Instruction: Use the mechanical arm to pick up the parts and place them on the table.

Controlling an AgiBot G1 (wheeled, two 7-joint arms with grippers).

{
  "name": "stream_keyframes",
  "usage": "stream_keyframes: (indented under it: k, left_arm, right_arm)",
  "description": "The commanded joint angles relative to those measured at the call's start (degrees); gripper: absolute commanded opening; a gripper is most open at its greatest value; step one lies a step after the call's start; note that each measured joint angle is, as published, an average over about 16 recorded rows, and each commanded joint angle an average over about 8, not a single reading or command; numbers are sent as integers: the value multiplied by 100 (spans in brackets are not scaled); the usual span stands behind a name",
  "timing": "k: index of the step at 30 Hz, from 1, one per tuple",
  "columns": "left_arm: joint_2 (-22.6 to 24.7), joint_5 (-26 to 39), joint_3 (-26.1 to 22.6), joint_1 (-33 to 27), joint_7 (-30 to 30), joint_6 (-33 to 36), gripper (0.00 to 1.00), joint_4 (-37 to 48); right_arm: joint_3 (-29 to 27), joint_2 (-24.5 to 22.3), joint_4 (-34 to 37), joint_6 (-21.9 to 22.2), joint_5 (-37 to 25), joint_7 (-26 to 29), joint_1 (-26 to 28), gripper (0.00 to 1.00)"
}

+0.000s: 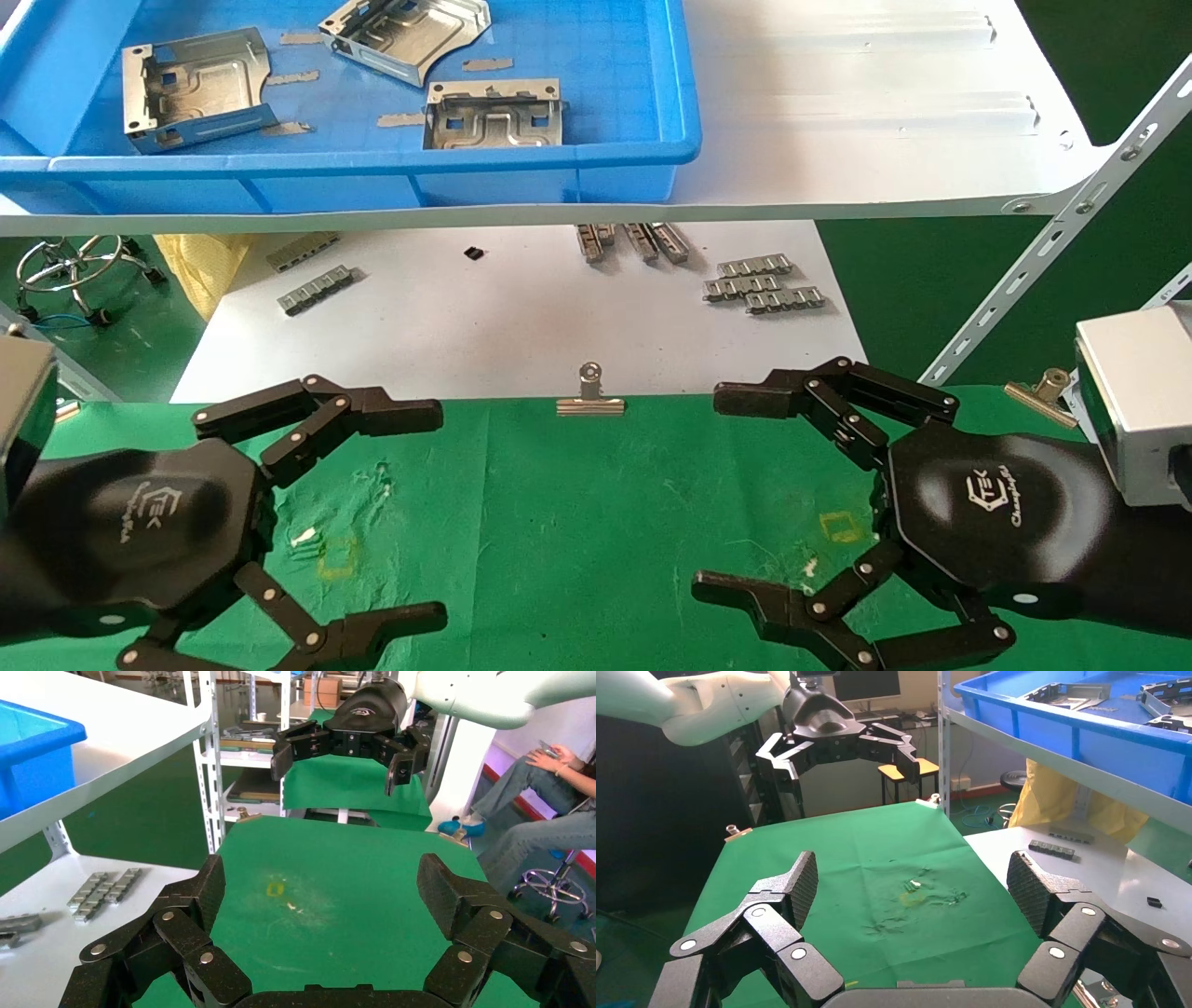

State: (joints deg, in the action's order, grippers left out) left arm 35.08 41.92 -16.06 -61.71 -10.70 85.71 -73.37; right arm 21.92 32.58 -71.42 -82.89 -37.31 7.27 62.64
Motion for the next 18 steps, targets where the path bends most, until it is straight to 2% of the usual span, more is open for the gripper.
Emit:
stream_keyframes:
  k: [1, 18]
  left_arm:
    - [0, 0, 0, 0, 0, 0, 100, 0]
    - [0, 0, 0, 0, 0, 0, 100, 0]
  right_arm:
    - [0, 0, 0, 0, 0, 0, 0, 0]
    - [0, 0, 0, 0, 0, 0, 0, 0]
